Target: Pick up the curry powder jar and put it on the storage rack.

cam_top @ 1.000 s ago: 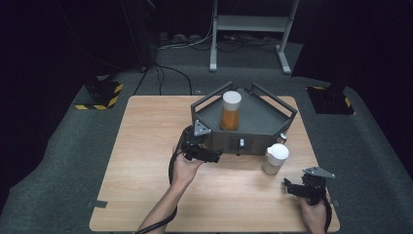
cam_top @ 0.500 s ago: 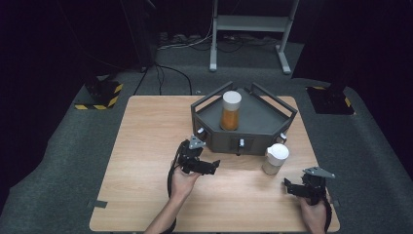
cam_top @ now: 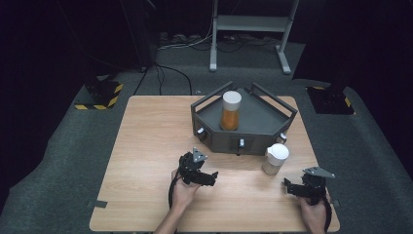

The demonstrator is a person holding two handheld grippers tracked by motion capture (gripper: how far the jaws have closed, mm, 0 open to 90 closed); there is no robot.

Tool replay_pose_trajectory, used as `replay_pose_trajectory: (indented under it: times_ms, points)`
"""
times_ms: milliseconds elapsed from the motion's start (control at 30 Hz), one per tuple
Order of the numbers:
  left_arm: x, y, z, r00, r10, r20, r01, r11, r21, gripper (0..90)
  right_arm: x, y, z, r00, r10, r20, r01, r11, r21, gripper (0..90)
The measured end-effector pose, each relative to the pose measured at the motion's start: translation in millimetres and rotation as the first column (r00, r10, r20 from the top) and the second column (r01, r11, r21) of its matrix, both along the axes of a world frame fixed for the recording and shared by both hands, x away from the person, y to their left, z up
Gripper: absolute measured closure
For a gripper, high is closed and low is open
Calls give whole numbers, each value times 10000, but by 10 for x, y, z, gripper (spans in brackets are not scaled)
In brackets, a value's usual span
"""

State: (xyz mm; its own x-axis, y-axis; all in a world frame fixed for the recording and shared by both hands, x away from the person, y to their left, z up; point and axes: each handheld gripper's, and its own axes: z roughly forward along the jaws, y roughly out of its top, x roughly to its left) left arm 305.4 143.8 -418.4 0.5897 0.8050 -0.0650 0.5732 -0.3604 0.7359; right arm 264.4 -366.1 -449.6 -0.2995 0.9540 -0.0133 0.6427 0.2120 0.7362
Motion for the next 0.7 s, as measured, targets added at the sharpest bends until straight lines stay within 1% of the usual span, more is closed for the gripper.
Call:
replay_pose_trajectory:
  times_ms: [100,233,333,400,533,567,700]
  points:
    - [-15,-2,-51,10000,72,-54,-71,10000,24,17,0,0,0,10000,-2,0,2,10000,1,70]
    - [-37,-21,-112,10000,59,6,-59,9997,229,18,0,1,0,10000,-3,0,3,10000,0,70]
    - [-39,-9,-154,9999,130,-38,-130,9998,133,18,0,1,0,10000,-2,1,2,10000,0,70]
    - [-41,-17,-177,9998,171,-30,-170,9997,196,19,0,1,0,10000,-2,-1,2,10000,0,69]
    - [-49,-59,-211,9997,227,-14,-226,9987,447,19,0,1,0,10000,-3,-1,3,10000,-1,70]
    - [-48,-72,-217,9997,230,0,-230,9981,563,19,0,1,0,10000,-3,-1,3,10000,-1,70]
    - [-46,-91,-246,9996,294,31,-296,9967,758,20,0,1,0,10000,-2,-1,2,10000,0,70]
